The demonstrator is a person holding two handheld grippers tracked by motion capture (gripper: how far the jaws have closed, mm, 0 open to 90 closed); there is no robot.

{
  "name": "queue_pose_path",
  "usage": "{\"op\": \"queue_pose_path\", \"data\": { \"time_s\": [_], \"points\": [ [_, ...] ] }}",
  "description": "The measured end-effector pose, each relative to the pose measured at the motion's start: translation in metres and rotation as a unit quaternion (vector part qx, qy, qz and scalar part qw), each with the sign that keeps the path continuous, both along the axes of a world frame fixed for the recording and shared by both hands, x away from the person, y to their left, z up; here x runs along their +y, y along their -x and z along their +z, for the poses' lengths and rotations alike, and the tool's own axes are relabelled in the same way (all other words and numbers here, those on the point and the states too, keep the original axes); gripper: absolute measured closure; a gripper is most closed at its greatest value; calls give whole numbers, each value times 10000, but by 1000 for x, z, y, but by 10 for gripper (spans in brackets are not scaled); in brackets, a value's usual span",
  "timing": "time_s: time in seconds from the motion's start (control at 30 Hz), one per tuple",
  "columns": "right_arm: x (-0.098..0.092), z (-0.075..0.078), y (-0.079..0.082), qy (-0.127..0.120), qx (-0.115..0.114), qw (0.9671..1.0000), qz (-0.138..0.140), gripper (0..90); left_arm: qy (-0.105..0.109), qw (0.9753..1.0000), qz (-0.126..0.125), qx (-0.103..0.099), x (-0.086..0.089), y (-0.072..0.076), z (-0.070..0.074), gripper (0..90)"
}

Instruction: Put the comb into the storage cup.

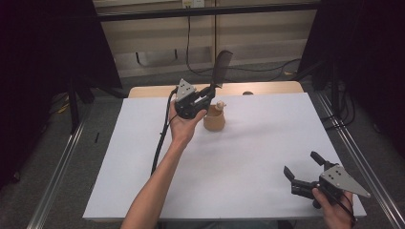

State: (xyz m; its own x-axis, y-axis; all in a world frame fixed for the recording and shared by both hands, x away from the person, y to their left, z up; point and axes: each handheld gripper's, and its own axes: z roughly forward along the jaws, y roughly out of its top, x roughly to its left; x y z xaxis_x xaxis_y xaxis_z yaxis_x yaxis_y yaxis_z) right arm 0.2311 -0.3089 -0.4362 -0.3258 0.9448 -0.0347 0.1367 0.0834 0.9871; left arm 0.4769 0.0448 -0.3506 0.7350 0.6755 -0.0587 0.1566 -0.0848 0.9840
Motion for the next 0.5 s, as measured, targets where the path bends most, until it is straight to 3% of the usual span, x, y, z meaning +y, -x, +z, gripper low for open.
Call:
{"op": "queue_pose_path", "data": {
  "time_s": [0.5],
  "points": [
    [0,0,1,-5,14,10000,-4,2,54,10000,23,36,-8,-14,-9,728]
  ]
}}
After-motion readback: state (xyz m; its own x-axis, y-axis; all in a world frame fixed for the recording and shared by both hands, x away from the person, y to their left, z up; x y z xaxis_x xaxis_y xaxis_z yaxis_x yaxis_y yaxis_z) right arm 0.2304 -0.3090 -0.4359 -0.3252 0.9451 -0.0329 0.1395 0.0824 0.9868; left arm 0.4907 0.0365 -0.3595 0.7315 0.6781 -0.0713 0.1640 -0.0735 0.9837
